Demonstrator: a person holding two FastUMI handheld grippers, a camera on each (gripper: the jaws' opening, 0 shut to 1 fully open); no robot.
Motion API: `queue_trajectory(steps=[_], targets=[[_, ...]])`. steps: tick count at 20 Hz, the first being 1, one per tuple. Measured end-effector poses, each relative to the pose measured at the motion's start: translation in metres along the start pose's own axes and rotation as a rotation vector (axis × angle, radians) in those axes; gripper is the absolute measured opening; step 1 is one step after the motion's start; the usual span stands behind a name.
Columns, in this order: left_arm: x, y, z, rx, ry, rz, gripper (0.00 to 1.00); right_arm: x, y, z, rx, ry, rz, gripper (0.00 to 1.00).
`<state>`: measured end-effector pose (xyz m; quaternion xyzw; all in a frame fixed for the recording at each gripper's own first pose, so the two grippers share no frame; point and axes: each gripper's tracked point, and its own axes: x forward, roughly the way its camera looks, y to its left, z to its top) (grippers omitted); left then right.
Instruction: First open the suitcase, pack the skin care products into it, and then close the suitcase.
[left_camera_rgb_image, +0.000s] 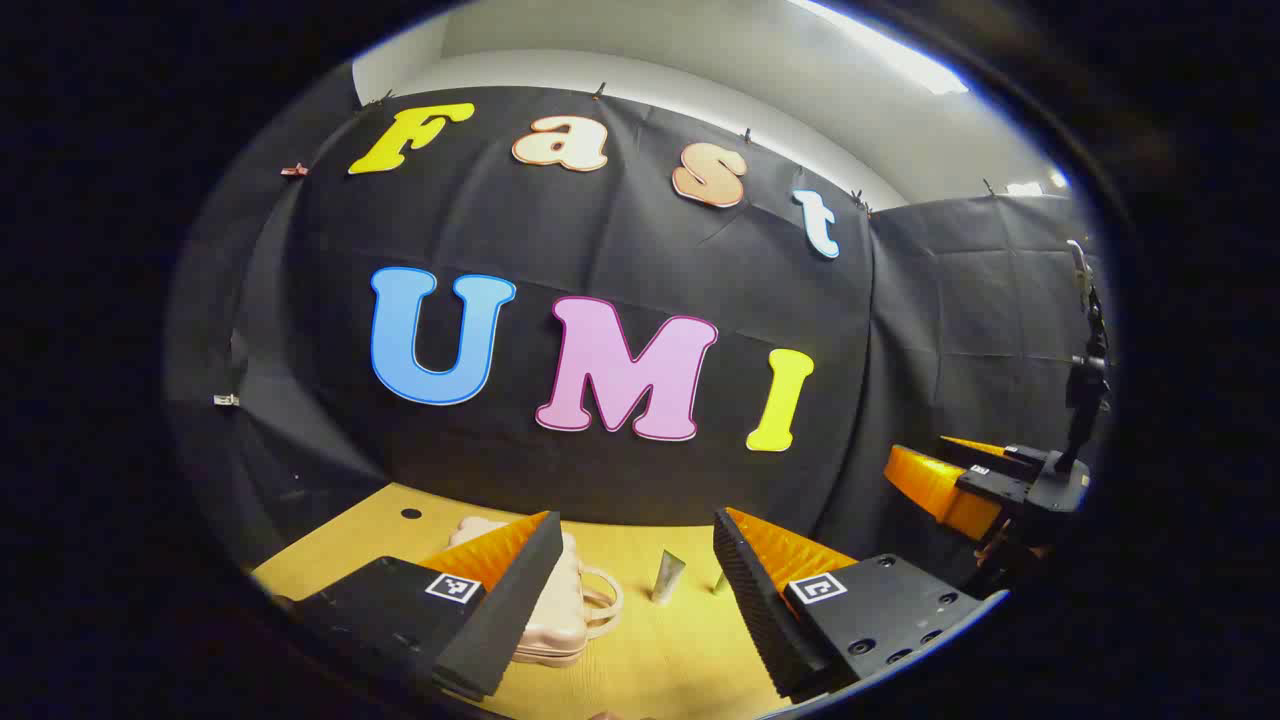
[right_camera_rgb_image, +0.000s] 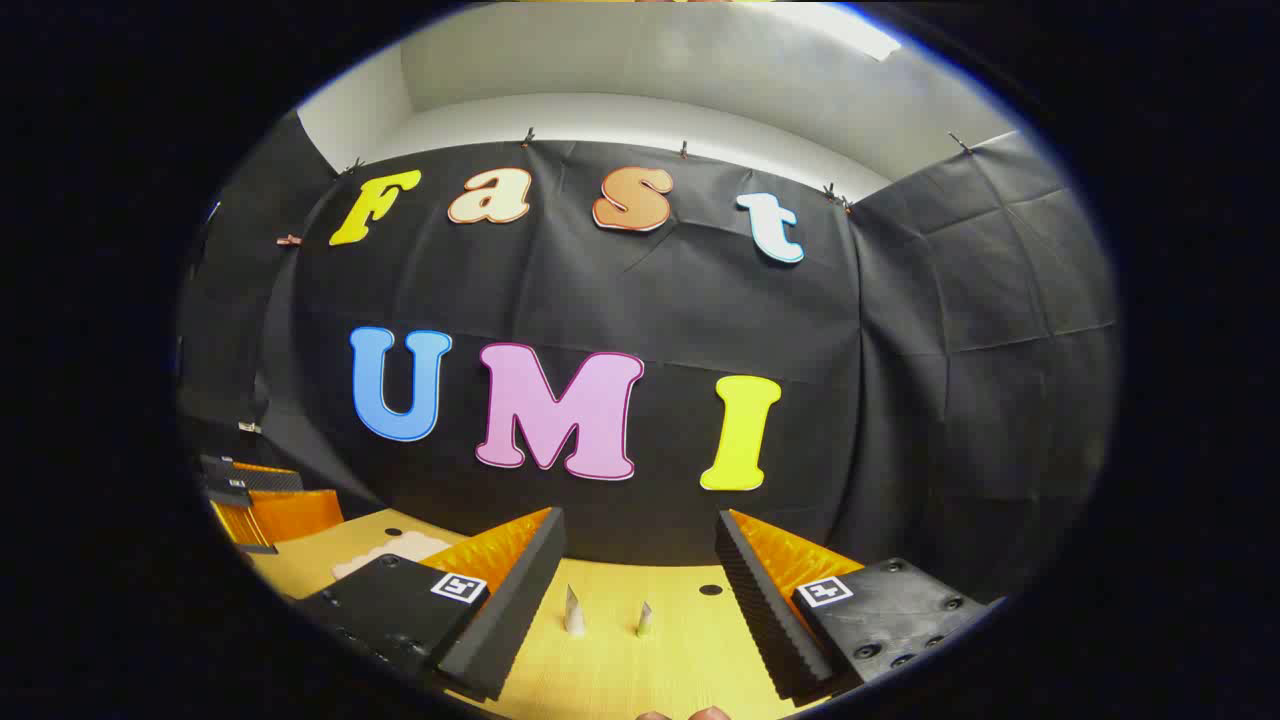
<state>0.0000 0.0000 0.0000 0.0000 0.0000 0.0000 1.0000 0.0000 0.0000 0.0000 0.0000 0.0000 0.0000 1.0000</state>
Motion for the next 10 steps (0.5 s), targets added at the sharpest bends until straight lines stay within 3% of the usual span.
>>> queue_trajectory(steps=[5, 10], targets=[[-0.003, -0.003, -0.004, -0.006, 0.023, -0.017, 0.96, -0.001, -0.006, -0.008, -0.047, 0.01, -0.011, 0.94], [-0.006, -0.01, -0.005, 0.02, 0.025, -0.043, 0.96, 0.0, -0.012, -0.003, -0.017, 0.0, -0.035, 0.96]])
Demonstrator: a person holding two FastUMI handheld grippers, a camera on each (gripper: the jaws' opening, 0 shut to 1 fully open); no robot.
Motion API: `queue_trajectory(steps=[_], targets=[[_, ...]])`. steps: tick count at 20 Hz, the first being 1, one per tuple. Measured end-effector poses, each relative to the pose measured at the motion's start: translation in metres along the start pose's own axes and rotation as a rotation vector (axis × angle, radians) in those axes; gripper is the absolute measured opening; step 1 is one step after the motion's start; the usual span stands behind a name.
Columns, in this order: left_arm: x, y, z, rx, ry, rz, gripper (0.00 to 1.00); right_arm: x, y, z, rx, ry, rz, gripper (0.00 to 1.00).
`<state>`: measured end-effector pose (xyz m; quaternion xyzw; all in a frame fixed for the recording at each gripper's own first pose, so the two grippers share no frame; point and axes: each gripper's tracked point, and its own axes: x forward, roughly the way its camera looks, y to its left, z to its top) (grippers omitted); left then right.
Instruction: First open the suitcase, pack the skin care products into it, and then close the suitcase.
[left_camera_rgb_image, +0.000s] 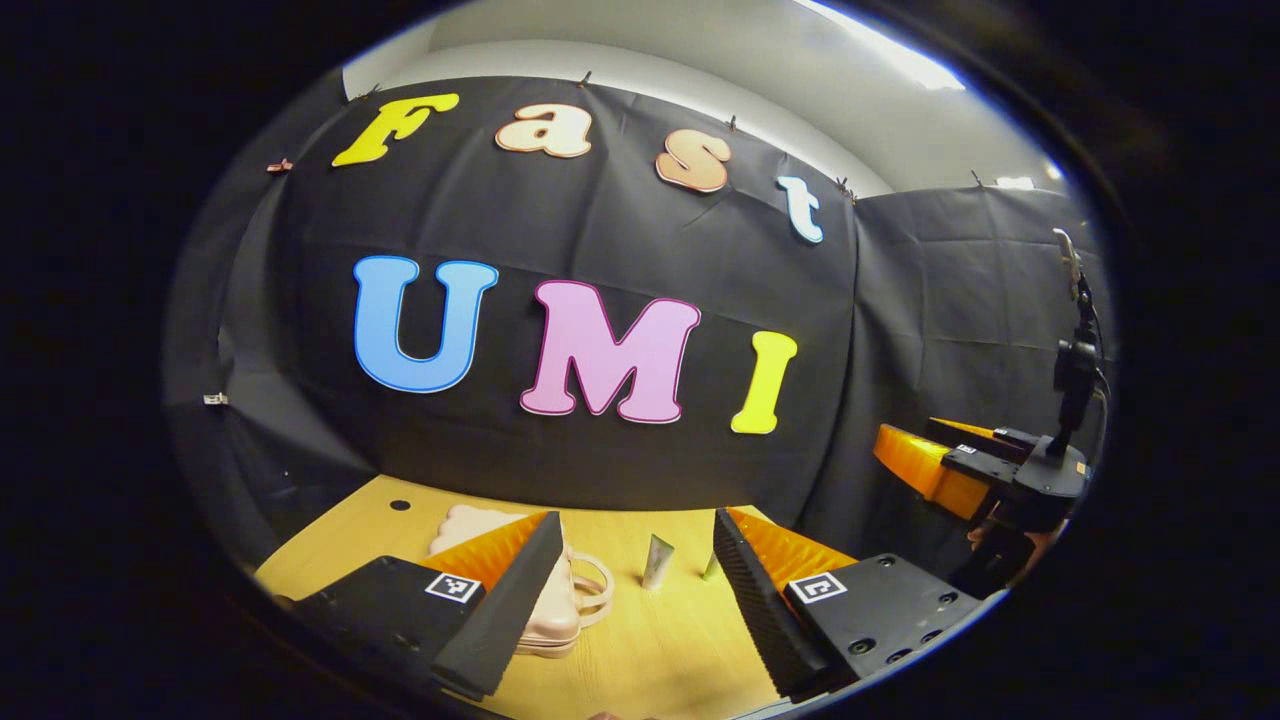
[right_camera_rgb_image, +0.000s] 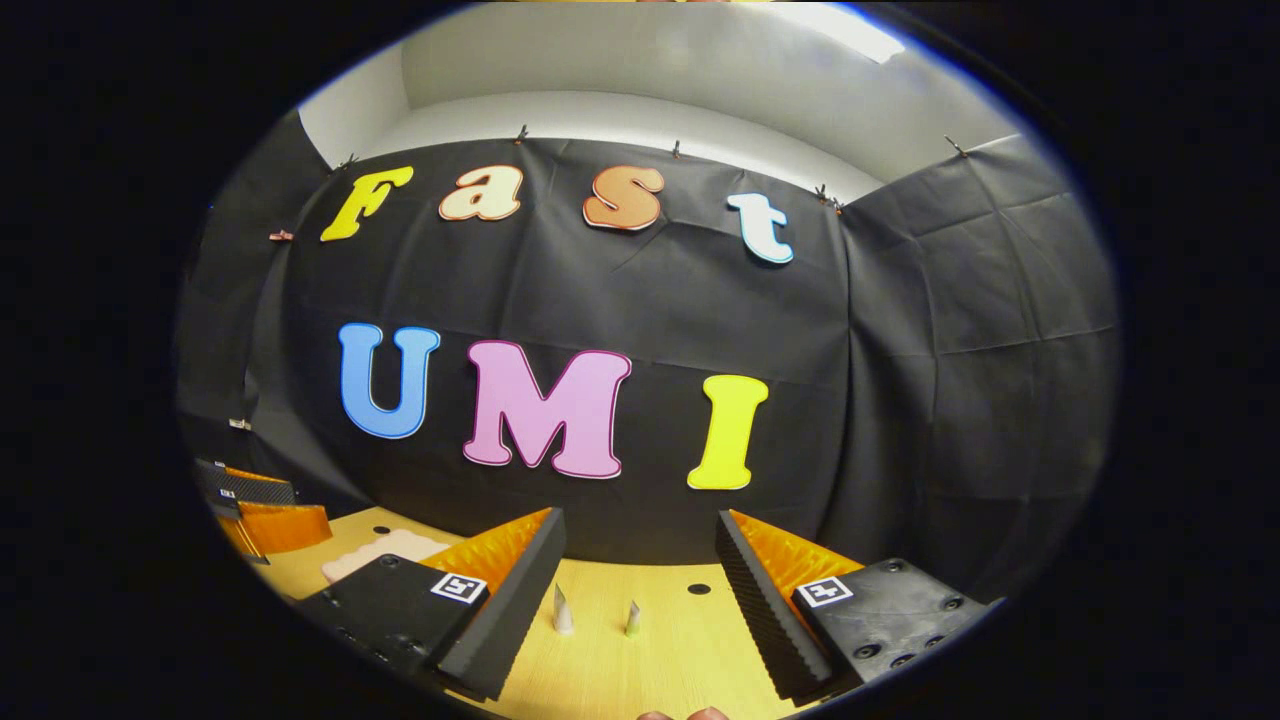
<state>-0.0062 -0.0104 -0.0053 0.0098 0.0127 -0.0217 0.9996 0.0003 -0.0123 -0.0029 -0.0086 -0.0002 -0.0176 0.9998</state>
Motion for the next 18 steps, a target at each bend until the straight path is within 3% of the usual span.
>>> queue_trajectory(steps=[11, 18], targets=[[0.007, -0.001, -0.012, -0.015, 0.022, -0.029, 0.96, 0.0, -0.022, -0.013, -0.009, 0.03, -0.053, 0.96], [0.04, 0.001, -0.028, -0.007, 0.084, -0.068, 0.96, 0.006, -0.028, -0.015, -0.068, 0.004, -0.014, 0.95]])
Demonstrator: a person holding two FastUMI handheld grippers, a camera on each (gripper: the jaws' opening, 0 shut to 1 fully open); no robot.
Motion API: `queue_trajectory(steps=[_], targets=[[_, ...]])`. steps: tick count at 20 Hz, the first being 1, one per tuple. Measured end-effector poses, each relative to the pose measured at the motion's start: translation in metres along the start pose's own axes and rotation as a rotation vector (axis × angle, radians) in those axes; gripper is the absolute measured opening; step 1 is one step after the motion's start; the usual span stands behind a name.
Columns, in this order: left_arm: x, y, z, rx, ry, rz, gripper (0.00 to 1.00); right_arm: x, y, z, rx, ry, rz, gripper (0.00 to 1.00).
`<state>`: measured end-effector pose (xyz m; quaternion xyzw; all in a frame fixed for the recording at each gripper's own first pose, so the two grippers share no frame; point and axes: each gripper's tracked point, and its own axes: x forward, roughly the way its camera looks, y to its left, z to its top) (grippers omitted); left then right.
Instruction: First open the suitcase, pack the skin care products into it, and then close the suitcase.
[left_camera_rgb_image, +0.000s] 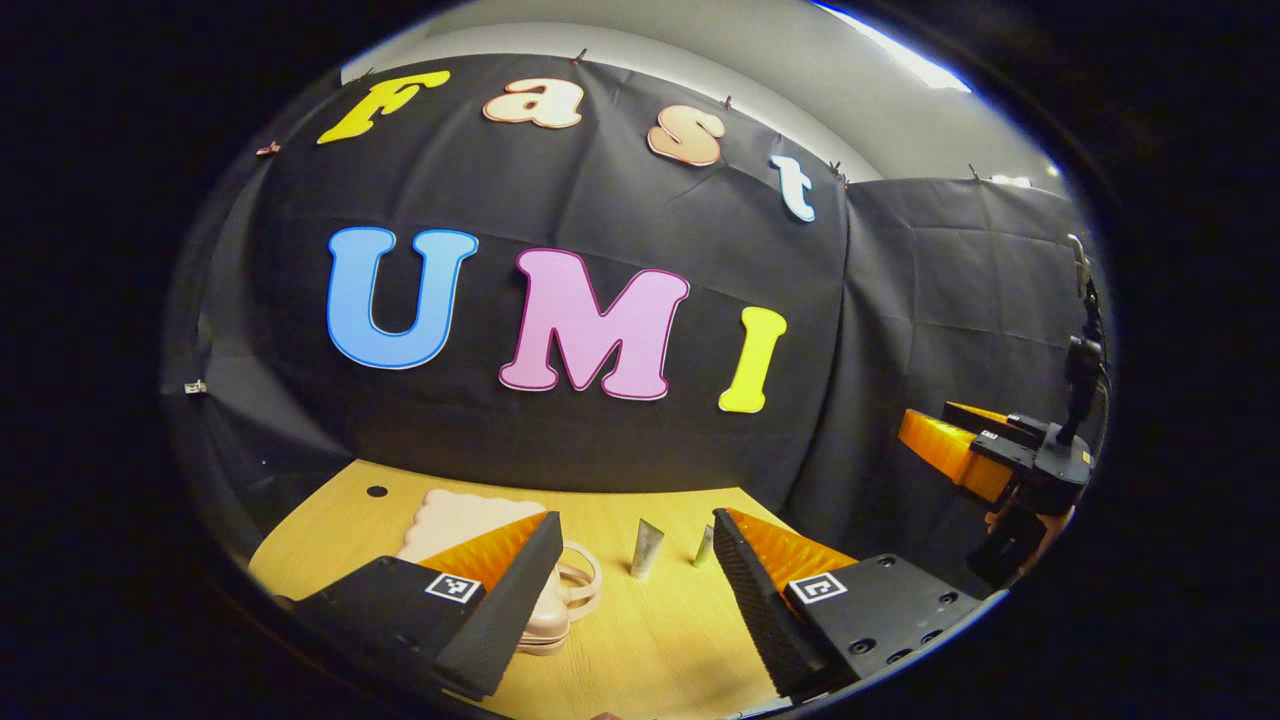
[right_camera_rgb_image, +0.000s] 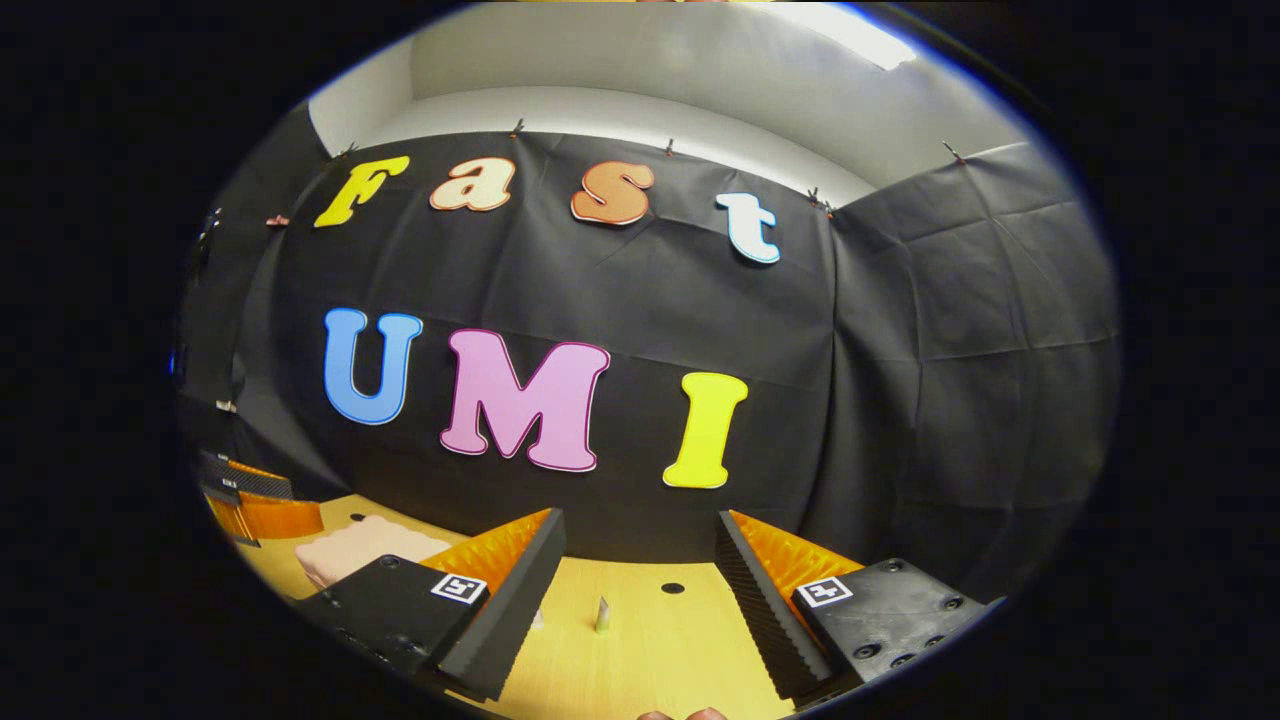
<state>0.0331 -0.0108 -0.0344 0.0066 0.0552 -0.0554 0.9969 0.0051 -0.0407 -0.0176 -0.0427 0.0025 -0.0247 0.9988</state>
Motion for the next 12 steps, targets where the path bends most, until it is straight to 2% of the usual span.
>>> queue_trajectory(steps=[3, 6, 9, 12], targets=[[0.036, -0.006, -0.016, -0.023, 0.08, -0.049, 0.96, 0.008, -0.006, 0.004, -0.019, -0.021, 0.039, 0.96], [0.081, -0.011, -0.041, -0.047, 0.22, -0.075, 0.96, 0.023, -0.023, -0.001, -0.029, -0.036, 0.062, 0.94], [0.118, -0.004, -0.081, 0.029, 0.369, -0.051, 0.96, 0.037, -0.034, -0.016, 0.002, -0.019, 0.096, 0.96], [0.169, -0.006, -0.117, 0.058, 0.494, -0.053, 0.96, 0.045, -0.051, -0.033, 0.046, -0.004, 0.106, 0.96]])
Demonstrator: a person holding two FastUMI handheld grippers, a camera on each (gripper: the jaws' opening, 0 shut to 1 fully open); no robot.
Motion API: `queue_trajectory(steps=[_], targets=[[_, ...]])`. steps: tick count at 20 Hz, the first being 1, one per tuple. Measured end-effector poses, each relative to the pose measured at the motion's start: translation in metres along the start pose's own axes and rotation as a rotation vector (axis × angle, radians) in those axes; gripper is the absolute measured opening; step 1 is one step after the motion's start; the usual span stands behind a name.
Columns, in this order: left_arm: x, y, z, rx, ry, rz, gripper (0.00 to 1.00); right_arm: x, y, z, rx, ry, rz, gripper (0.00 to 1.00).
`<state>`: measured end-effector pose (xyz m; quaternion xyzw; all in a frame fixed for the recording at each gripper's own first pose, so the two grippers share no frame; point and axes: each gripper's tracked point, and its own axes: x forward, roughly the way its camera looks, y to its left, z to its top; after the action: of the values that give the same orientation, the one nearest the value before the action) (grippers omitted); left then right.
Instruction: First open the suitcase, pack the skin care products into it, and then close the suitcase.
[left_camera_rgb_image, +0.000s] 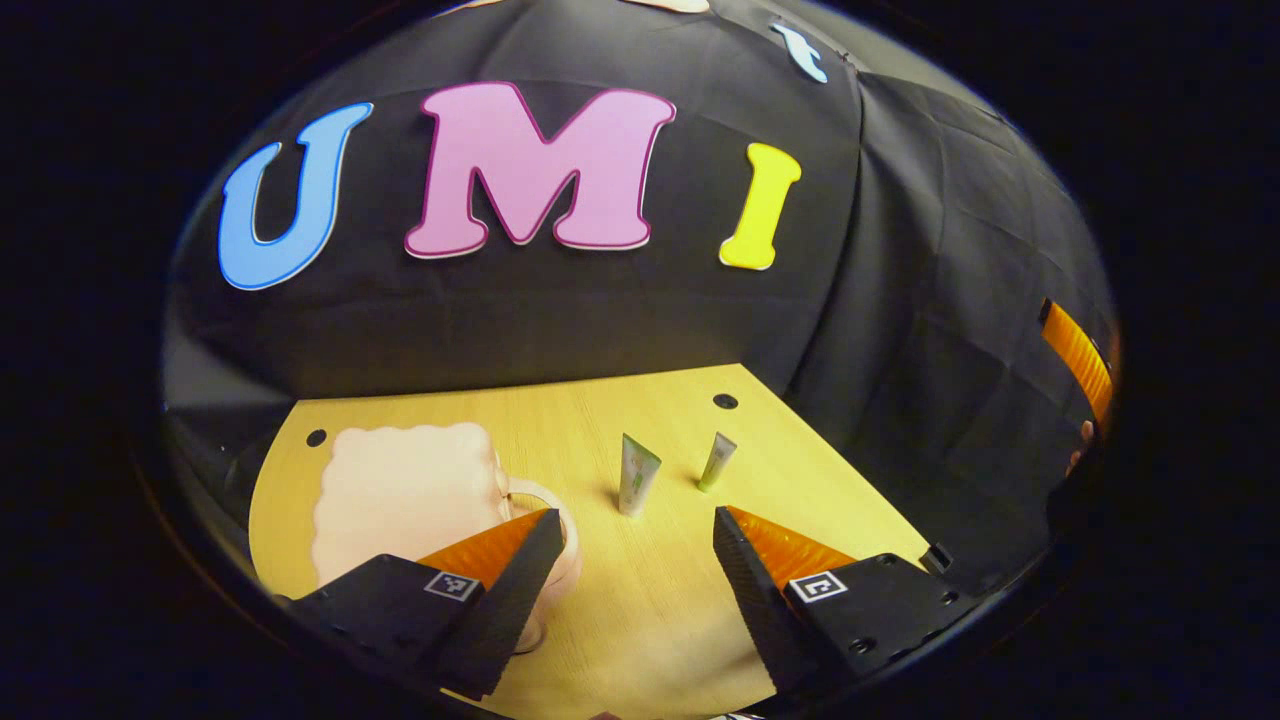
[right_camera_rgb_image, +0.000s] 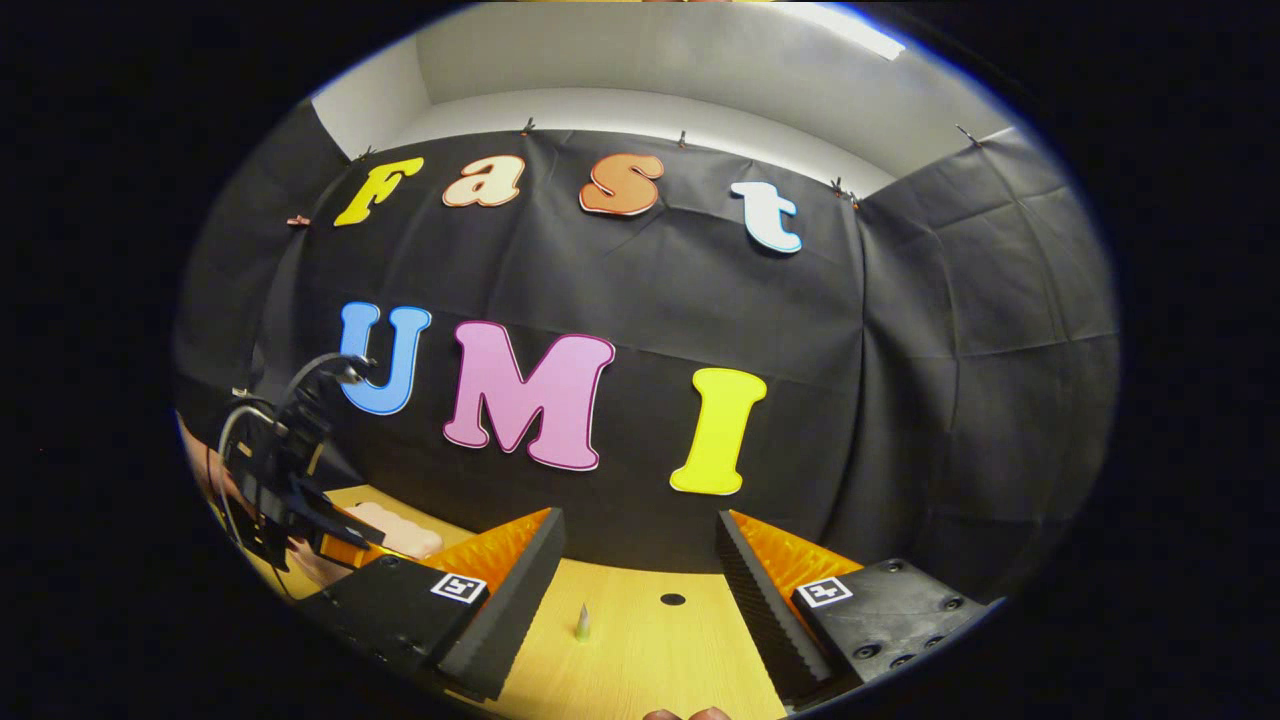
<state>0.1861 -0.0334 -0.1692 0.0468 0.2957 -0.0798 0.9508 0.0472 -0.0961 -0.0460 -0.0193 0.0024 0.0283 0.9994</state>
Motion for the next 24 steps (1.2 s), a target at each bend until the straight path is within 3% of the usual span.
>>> queue_trajectory(steps=[2, 6, 9, 15, 19, 20, 23, 24], targets=[[0.033, 0.0, -0.007, 0.003, 0.087, -0.007, 0.96, 0.001, -0.007, -0.017, 0.032, 0.032, 0.018, 0.96], [0.086, 0.039, -0.028, 0.078, 0.274, 0.133, 0.96, 0.0, -0.033, -0.041, -0.013, 0.074, 0.015, 0.96], [0.111, 0.057, -0.05, 0.059, 0.384, 0.202, 0.96, -0.001, -0.045, -0.045, -0.014, 0.075, 0.008, 0.96], [0.143, 0.078, -0.088, -0.04, 0.499, 0.249, 0.99, 0.006, -0.059, -0.06, 0.018, 0.119, -0.019, 0.96], [0.157, 0.082, -0.087, -0.019, 0.479, 0.268, 0.9, 0.008, -0.057, -0.069, 0.014, 0.147, -0.009, 0.96], [0.16, 0.091, -0.087, -0.011, 0.469, 0.298, 0.83, 0.009, -0.056, -0.071, 0.012, 0.153, -0.005, 0.96], [0.163, 0.093, -0.096, -0.098, 0.473, 0.283, 0.27, 0.005, -0.056, -0.076, 0.002, 0.168, 0.001, 0.96], [0.161, 0.092, -0.094, -0.11, 0.468, 0.274, 0.22, 0.005, -0.057, -0.078, -0.003, 0.172, 0.001, 0.96]])
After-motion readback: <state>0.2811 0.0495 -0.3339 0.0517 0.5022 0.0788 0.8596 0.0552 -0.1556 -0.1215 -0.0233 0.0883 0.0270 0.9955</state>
